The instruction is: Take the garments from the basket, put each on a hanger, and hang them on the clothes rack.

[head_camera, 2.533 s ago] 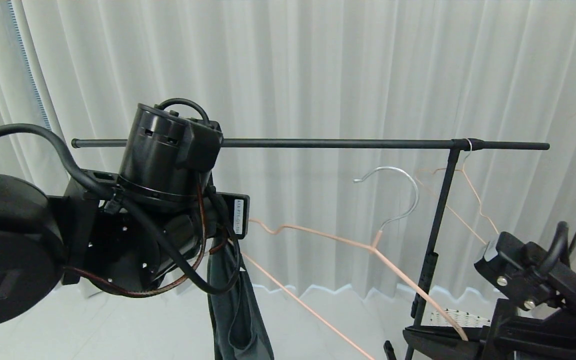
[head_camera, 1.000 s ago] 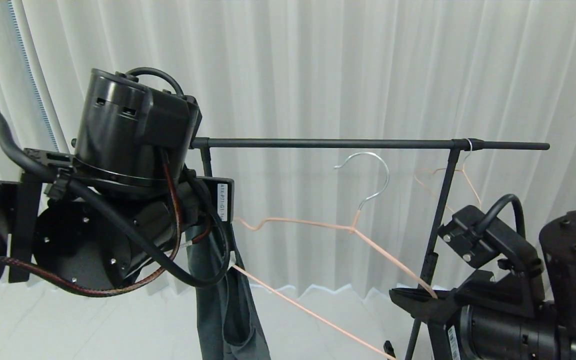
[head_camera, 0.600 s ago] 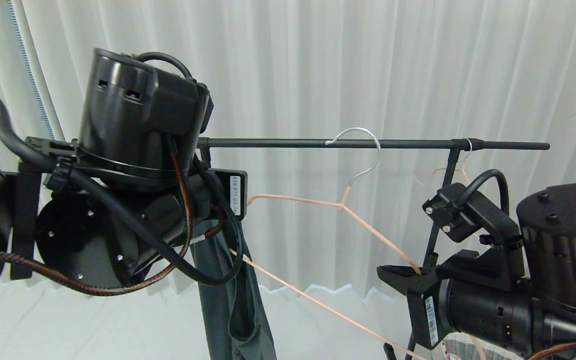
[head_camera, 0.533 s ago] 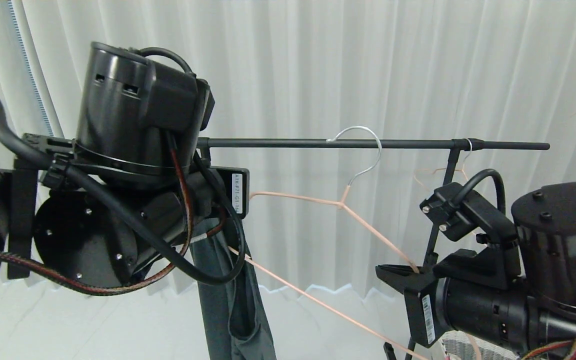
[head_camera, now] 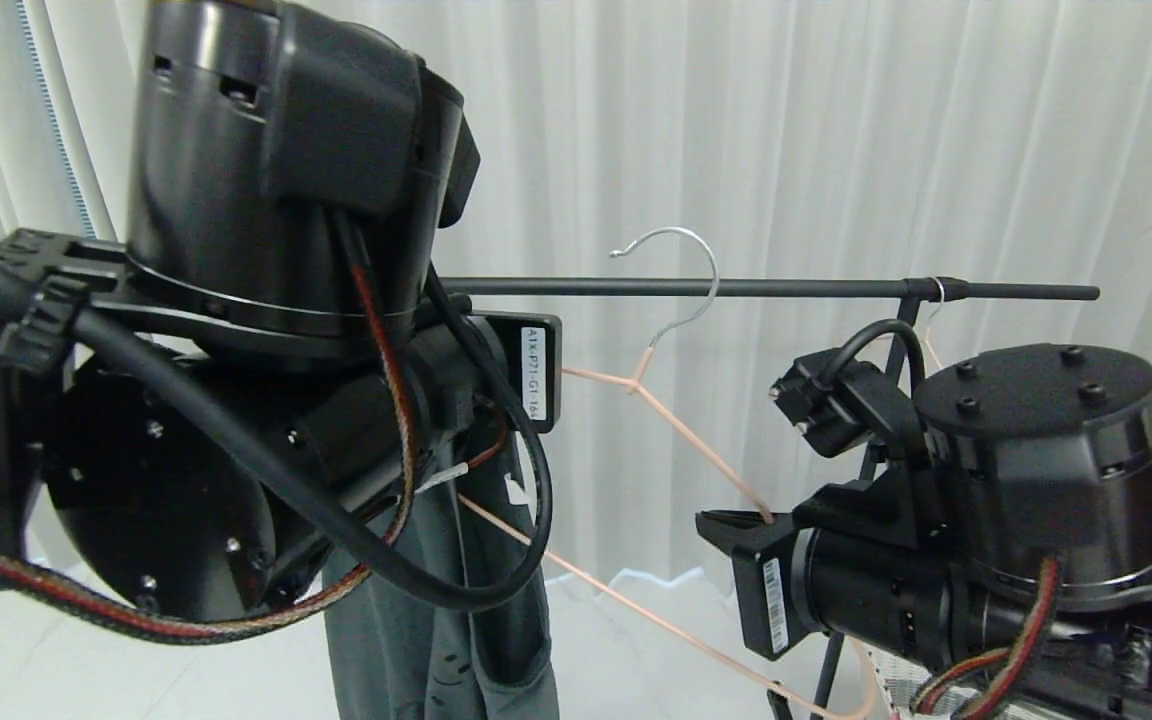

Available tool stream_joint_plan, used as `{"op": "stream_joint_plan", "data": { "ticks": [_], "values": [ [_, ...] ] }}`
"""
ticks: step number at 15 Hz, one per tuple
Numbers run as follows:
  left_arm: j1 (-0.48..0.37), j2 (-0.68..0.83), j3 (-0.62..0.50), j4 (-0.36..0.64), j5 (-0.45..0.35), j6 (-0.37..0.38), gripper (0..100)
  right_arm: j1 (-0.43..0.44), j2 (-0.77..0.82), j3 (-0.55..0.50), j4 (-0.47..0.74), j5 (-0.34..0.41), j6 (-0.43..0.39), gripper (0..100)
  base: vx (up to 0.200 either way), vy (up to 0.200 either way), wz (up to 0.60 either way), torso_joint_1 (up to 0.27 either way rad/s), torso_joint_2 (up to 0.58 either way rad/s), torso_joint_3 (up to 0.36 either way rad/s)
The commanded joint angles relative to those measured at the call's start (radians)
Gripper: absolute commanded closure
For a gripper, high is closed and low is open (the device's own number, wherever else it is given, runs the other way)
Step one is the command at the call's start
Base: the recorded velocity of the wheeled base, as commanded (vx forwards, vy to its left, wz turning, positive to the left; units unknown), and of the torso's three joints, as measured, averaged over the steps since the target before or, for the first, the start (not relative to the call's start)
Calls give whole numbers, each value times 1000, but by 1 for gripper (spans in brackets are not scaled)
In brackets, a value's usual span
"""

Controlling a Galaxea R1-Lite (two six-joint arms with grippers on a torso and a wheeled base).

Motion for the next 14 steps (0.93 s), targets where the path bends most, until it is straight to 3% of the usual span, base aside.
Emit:
{"op": "stream_joint_plan", "data": {
  "ticks": [1, 14],
  "values": [
    [-16, 3, -4, 0, 0, -1, 100, 4, 33, -29, -2, 0, 7, 100, 0, 0, 0, 0, 0, 0],
    [-82, 5, -39, 2, 0, -1, 100, 66, 119, -90, -43, -1, 62, 100, 0, 0, 0, 0, 0, 0]
  ]
}}
